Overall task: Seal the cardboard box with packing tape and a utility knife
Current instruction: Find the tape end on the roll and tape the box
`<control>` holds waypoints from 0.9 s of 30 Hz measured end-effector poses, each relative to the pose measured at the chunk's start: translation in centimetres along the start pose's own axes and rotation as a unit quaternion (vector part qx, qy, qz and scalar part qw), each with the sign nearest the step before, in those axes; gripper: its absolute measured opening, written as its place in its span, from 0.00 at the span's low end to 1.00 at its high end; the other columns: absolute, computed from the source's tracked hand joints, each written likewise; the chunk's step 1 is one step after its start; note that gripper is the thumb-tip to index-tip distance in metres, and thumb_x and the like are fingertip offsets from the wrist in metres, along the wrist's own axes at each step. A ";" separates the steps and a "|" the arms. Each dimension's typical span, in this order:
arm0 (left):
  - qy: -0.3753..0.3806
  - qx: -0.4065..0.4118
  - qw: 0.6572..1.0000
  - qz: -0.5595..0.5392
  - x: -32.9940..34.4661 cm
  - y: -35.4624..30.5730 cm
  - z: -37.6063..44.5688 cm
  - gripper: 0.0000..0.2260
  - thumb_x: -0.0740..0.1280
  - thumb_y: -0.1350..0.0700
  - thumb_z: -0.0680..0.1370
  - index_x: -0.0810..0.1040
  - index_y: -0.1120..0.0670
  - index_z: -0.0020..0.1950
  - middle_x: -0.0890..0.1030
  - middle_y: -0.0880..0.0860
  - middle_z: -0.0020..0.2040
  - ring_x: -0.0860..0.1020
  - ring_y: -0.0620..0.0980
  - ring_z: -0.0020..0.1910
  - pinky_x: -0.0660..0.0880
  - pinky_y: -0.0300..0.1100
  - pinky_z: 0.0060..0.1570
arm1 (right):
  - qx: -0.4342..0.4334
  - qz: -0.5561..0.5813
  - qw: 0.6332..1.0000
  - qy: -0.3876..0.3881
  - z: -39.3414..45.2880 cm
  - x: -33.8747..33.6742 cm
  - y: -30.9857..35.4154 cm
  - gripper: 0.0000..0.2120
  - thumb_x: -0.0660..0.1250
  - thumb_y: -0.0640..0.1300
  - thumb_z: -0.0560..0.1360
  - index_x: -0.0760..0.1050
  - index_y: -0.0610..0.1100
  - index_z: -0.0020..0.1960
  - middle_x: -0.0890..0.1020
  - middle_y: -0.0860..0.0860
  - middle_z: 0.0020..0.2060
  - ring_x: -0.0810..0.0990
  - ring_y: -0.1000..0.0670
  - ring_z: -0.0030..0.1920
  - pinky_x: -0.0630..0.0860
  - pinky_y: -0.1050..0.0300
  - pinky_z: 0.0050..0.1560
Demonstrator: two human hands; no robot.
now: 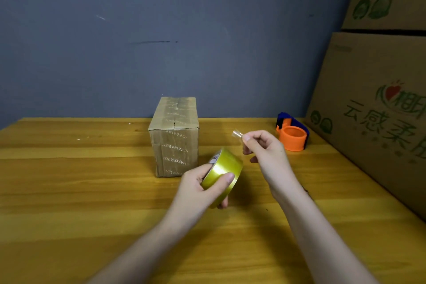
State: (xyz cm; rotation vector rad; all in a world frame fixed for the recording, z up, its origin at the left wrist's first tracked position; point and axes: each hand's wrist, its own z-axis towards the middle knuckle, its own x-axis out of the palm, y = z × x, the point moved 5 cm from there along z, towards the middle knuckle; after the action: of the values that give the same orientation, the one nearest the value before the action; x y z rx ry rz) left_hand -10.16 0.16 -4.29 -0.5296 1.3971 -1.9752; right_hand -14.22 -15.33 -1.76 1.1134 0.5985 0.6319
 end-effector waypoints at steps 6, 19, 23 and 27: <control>-0.010 0.021 0.999 0.023 0.0 0.2 -0.2 0.08 0.71 0.51 0.70 0.78 0.54 0.35 0.78 0.51 0.25 0.76 0.48 0.24 0.75 0.38 0.28 | 0.069 0.003 0.995 0.073 -0.5 1.4 -0.9 0.05 0.63 0.41 0.78 0.77 0.44 0.46 0.79 0.53 0.39 0.76 0.57 0.40 0.71 0.72 0.36; -0.051 0.320 0.838 0.438 0.1 -0.2 -0.5 0.24 0.61 0.37 0.74 0.71 0.54 0.28 0.67 0.50 0.19 0.68 0.51 0.22 0.68 0.36 0.36 | 0.126 0.001 0.990 0.059 -0.6 1.2 -3.1 0.06 0.64 0.38 0.77 0.72 0.44 0.41 0.79 0.53 0.33 0.75 0.55 0.32 0.72 0.63 0.34; -0.066 0.133 0.900 0.409 -0.7 0.5 0.2 0.23 0.60 0.32 0.68 0.76 0.53 0.34 0.78 0.50 0.24 0.77 0.49 0.29 0.75 0.43 0.39 | -0.047 -0.017 0.995 -0.091 -1.0 0.2 -1.1 0.08 0.61 0.39 0.79 0.74 0.50 0.44 0.81 0.53 0.39 0.79 0.61 0.38 0.73 0.68 0.42; -0.046 0.038 0.936 0.346 -1.2 1.1 0.6 0.22 0.62 0.35 0.64 0.77 0.48 0.49 0.84 0.47 0.40 0.82 0.49 0.41 0.78 0.47 0.45 | -0.085 -0.091 0.992 0.033 -2.5 3.1 -0.4 0.16 0.55 0.56 0.78 0.76 0.53 0.59 0.81 0.57 0.54 0.77 0.60 0.57 0.71 0.62 0.59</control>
State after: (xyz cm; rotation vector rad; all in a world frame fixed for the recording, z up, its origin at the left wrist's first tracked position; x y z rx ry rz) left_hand -8.65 0.34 -5.02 -0.0622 1.2190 -1.4021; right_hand -13.89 -11.66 -3.33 0.8704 0.6826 0.5519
